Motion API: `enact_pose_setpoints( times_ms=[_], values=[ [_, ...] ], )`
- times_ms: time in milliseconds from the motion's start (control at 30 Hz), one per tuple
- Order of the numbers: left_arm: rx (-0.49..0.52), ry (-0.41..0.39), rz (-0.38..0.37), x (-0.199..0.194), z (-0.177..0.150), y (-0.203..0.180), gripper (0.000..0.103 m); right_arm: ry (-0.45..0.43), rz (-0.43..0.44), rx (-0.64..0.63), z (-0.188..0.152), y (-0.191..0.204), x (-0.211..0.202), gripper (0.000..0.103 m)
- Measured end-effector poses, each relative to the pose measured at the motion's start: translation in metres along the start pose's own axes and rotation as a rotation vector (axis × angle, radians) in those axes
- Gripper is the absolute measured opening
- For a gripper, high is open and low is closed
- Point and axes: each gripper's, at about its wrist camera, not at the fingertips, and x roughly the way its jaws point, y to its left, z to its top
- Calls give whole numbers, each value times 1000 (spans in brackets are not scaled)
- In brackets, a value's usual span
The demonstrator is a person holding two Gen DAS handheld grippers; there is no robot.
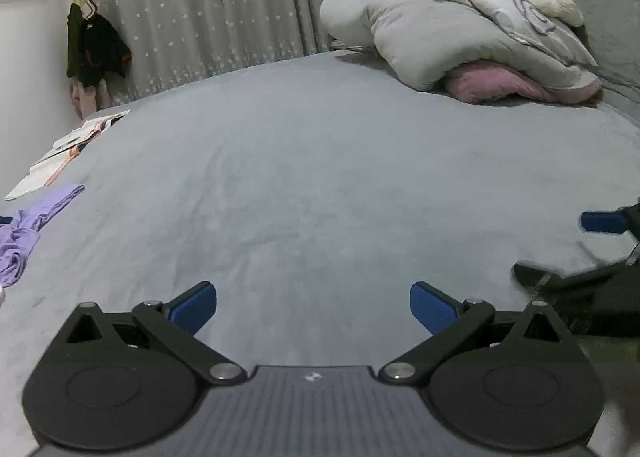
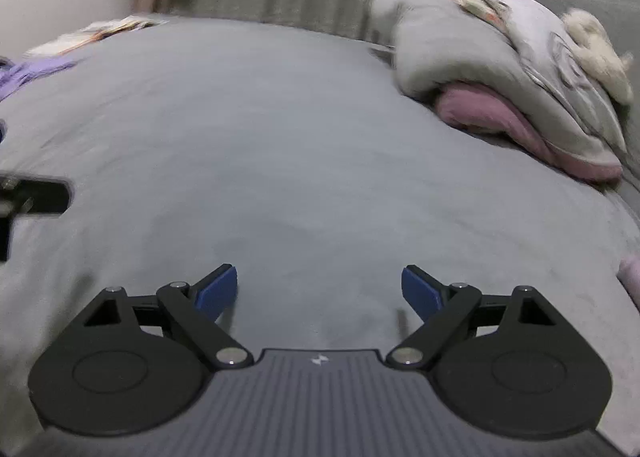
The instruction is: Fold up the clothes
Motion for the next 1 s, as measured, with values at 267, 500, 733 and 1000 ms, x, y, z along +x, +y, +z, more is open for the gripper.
enact_pose_setpoints(
  times_ms=[267, 500, 733, 1000],
  values=[
    [-112, 63, 93, 53, 5, 32, 102, -2, -40, 57, 13, -27, 49, 90],
    [-130, 39, 108, 81, 19, 47, 102, -15, -3, 37, 19, -24, 74, 91],
    [-171, 48, 100, 109, 14, 40, 103, 13, -51, 125, 19, -16, 78, 97],
    [-218, 31, 91, 107, 10, 43, 103, 25, -20, 178, 16, -18, 83, 102]
  ],
)
